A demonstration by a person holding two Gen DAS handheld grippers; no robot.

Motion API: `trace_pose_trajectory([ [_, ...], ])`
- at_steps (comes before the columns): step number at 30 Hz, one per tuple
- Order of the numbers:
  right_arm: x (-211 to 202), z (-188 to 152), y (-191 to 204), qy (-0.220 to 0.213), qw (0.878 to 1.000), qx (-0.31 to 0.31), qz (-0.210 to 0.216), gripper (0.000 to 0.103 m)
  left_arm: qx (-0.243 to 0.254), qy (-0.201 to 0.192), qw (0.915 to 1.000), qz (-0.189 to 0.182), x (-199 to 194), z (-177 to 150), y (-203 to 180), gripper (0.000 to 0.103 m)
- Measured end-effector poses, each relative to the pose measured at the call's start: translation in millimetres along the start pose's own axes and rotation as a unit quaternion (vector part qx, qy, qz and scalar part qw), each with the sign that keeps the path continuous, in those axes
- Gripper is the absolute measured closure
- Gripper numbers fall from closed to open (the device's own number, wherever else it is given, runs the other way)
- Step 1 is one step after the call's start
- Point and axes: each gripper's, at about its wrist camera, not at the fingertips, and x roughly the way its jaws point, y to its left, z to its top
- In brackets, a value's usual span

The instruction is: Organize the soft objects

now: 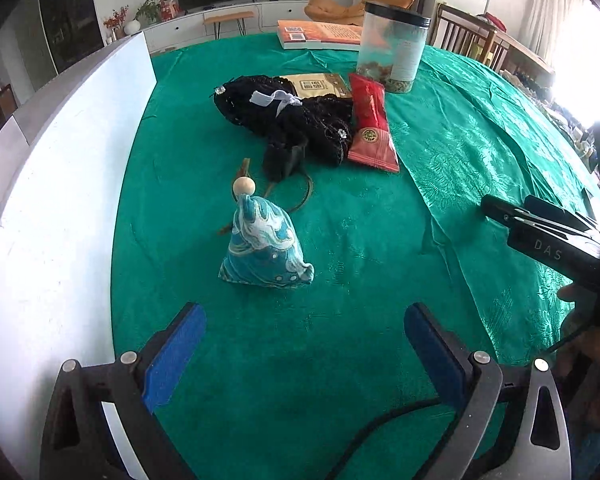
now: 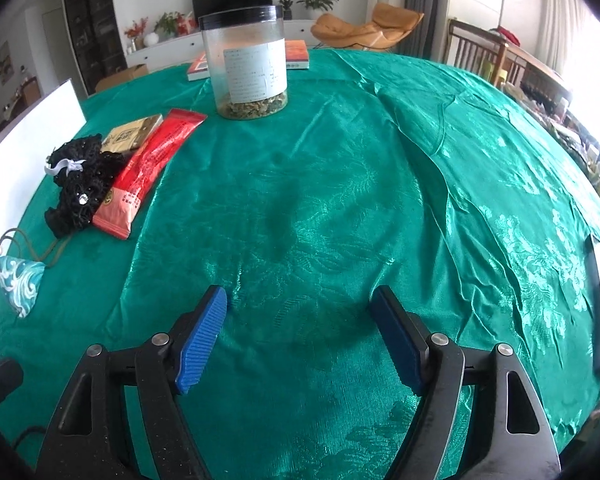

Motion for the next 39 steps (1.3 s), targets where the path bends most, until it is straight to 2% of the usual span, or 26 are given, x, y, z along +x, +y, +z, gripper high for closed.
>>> trace_pose_trajectory([
  [2,1,0,0,0.000,1.000,0.000,0.000,0.024,-0.003,0.009,1.0000,0.001,16,5,-1,0.002],
  [4,0,0,-1,-0.001,1.000,0.000,0.000,0.024,0.010,-0.012,0.9998,-0.006,23,16,-8,0.002],
  [5,0,0,-1,-0.001,1.000,0.001,0.000,0.024,0.012,-0.024,0.9992,-0.029,26,23,-10,0.002],
  [7,0,0,0,-0.001,1.000,0.001,0.000,0.024,0.007,-0.042,0.9940,-0.101,28,35,-12,0.002],
  [8,0,0,-1,-0.001,1.000,0.001,0.000,0.024,0.001,-0.047,0.9919,-0.118,26,40,-12,0.002],
  [9,0,0,-1,-0.001,1.000,0.001,0.000,0.024,-0.003,-0.052,0.9916,-0.118,24,42,-11,0.002],
  [18,0,1,1,0.000,1.000,0.001,0.000,0.021,0.006,-0.067,0.9976,-0.018,23,31,15,0.002],
  [22,0,2,1,0.000,1.000,0.000,0.000,0.020,-0.011,-0.058,0.9980,-0.021,32,34,23,0.001],
  [27,0,2,1,0.000,1.000,0.000,0.000,0.020,0.019,-0.046,0.9987,0.012,39,35,12,0.000],
  [39,0,2,1,0.000,1.000,0.000,0.000,0.020,0.020,-0.048,0.9986,0.008,39,36,13,0.000],
])
